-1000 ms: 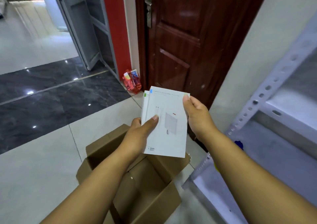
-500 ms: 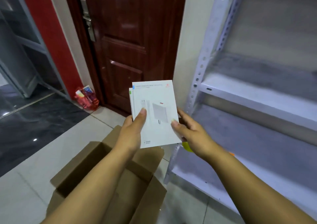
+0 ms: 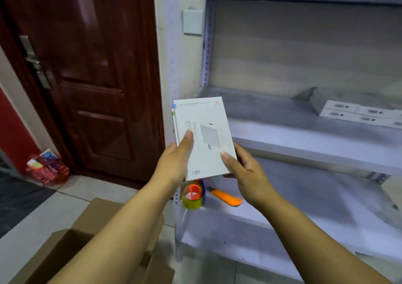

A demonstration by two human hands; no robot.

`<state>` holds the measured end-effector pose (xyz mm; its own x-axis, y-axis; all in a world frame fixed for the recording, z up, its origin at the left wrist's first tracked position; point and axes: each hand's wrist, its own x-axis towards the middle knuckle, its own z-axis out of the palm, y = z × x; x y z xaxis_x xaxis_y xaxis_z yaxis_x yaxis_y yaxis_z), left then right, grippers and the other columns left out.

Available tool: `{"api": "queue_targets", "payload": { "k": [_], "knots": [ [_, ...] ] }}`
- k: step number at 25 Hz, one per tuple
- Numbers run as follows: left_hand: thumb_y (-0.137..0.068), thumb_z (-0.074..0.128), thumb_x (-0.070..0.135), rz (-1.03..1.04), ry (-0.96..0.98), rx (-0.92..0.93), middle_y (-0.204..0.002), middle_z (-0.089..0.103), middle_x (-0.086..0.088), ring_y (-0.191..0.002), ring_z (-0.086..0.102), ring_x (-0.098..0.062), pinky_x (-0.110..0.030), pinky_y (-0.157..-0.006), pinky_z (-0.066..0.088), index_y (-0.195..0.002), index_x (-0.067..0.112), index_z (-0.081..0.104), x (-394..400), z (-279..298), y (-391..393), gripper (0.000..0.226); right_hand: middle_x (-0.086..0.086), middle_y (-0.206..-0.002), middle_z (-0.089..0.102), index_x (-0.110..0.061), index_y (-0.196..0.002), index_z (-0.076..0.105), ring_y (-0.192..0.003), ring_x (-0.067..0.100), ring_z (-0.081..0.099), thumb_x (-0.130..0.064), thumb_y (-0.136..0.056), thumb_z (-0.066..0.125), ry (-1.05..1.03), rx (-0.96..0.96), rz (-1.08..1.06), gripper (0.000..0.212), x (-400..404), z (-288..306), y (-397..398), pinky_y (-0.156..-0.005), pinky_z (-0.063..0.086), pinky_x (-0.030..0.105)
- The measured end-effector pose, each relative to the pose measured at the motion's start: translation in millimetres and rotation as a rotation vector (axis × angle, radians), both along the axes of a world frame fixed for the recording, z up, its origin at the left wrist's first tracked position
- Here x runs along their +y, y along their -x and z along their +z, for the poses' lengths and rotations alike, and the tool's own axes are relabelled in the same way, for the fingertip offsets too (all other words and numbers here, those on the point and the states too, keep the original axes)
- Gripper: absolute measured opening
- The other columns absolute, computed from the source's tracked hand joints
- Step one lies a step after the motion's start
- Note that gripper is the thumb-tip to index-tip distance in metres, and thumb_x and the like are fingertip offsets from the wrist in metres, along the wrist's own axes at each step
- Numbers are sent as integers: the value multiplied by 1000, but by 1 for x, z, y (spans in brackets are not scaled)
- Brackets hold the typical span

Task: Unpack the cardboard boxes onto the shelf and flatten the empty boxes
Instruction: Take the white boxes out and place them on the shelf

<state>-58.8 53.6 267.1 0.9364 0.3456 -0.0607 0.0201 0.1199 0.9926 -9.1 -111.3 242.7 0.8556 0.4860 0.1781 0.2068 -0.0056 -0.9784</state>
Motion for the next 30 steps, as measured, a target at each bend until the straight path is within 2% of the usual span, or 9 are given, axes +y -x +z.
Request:
{"api": "queue_targets", "payload": {
  "k": [4, 8, 12, 15, 19, 22, 25, 27, 30],
  "knots": [
    [-69, 52, 72, -24, -141, -12, -114, 69, -1, -101, 67, -21, -44, -95, 50, -118, 25, 62, -52, 8, -38, 69, -19, -119, 65, -36, -133, 51, -107, 9, 61, -44, -96, 51, 11, -69, -149, 39, -49, 13, -22, -81, 55, 31],
    [-63, 54, 72, -61, -202, -59, -129, 54, -4, -108, 61, -18, -38, -93, 49, -111, 37, 62, -112, 13, -75, 60, -18, -115, 64, -40, -123, 52, -105, 10, 61, -40, -99, 44, 18, -88, -261, 26, -108, 26, -50, -82, 55, 32],
    [-77, 68, 48, -25, -117, -130, -121, 59, 3, -105, 62, -14, -27, -76, 48, -114, 24, 57, -166, 18, -100, 45, -12, -110, 66, -34, -121, 53, -99, 12, 63, -41, -99, 43, 54, -91, -362, 25, -157, 34, -75, -80, 57, 33],
    [-88, 65, 37, -4, -111, -127, -112, 65, 8, -99, 64, -10, -24, -69, 47, -116, 18, 55, -199, 19, -120, 35, -11, -102, 64, -24, -114, 53, -93, 13, 64, -41, -98, 46, 81, -51, -465, 24, -189, 39, -95, -78, 58, 34],
    [-90, 60, 38, -37, -159, -93, -104, 70, 4, -93, 67, -16, -36, -76, 56, -111, 18, 62, -226, 17, -149, 29, -14, -95, 61, -22, -108, 53, -87, 8, 62, -42, -96, 49, 160, -64, -548, 24, -217, 42, -117, -77, 58, 37],
    [-93, 58, 38, -56, -171, -56, -97, 71, 3, -88, 68, -19, -39, -75, 57, -104, 20, 64, -240, 18, -170, 22, -10, -94, 64, -19, -104, 57, -86, 11, 63, -44, -97, 48, 238, -65, -568, 27, -231, 42, -138, -79, 58, 40],
    [-93, 57, 39, -81, -187, -11, -93, 72, 1, -86, 69, -22, -44, -82, 56, -96, 22, 66, -245, 16, -194, 20, -5, -89, 66, -18, -92, 59, -82, 15, 63, -44, -99, 44, 330, -43, -552, 31, -237, 44, -159, -73, 57, 39],
    [-92, 57, 40, -97, -184, 16, -93, 72, 1, -86, 69, -22, -45, -85, 55, -97, 21, 66, -244, 14, -210, 21, -1, -84, 67, -17, -82, 58, -76, 18, 61, -43, -100, 42, 407, -57, -541, 35, -238, 45, -172, -67, 50, 33],
    [-92, 58, 38, -140, -188, 24, -91, 73, -2, -86, 69, -25, -46, -87, 54, -96, 17, 68, -241, 11, -239, 23, 9, -83, 68, -8, -83, 61, -78, 27, 63, -42, -100, 42, 458, -59, -557, 43, -237, 41, -198, -68, 48, 35]
  ]
}}
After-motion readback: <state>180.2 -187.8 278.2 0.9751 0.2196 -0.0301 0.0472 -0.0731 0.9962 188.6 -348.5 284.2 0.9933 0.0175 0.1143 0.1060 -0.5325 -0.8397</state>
